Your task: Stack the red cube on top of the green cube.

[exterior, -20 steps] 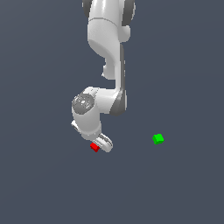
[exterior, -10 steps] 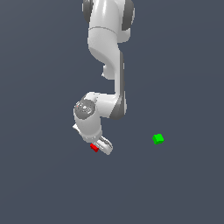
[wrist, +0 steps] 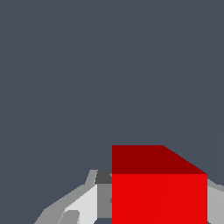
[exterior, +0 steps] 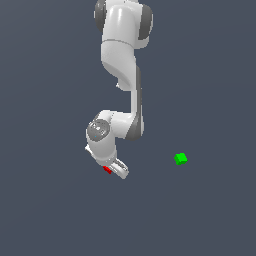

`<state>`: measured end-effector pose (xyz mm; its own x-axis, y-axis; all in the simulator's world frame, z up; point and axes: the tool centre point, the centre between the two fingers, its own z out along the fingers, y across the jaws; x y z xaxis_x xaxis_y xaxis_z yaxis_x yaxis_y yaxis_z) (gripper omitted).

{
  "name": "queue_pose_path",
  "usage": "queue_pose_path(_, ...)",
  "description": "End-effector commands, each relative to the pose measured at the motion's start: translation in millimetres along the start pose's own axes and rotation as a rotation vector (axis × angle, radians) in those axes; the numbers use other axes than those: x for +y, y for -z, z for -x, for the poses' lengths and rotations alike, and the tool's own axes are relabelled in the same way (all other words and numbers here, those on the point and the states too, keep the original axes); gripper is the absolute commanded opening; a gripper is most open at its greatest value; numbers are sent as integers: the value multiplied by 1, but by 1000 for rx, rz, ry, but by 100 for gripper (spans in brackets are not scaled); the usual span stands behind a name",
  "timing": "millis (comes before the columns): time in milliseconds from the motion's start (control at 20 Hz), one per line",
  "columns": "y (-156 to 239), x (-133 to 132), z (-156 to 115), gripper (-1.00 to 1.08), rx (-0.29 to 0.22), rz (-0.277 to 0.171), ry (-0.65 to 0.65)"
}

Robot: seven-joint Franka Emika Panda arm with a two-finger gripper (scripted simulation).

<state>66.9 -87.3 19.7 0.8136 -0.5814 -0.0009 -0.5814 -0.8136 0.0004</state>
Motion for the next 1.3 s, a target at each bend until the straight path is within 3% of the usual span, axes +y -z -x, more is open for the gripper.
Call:
queue_pose_path(0, 0, 0, 0, -100, 1, 0, 0)
queue_pose_path(650, 7, 0, 0, -100, 0, 0, 0)
queue_pose_path(1250, 80, 0, 1, -100, 0, -1, 0)
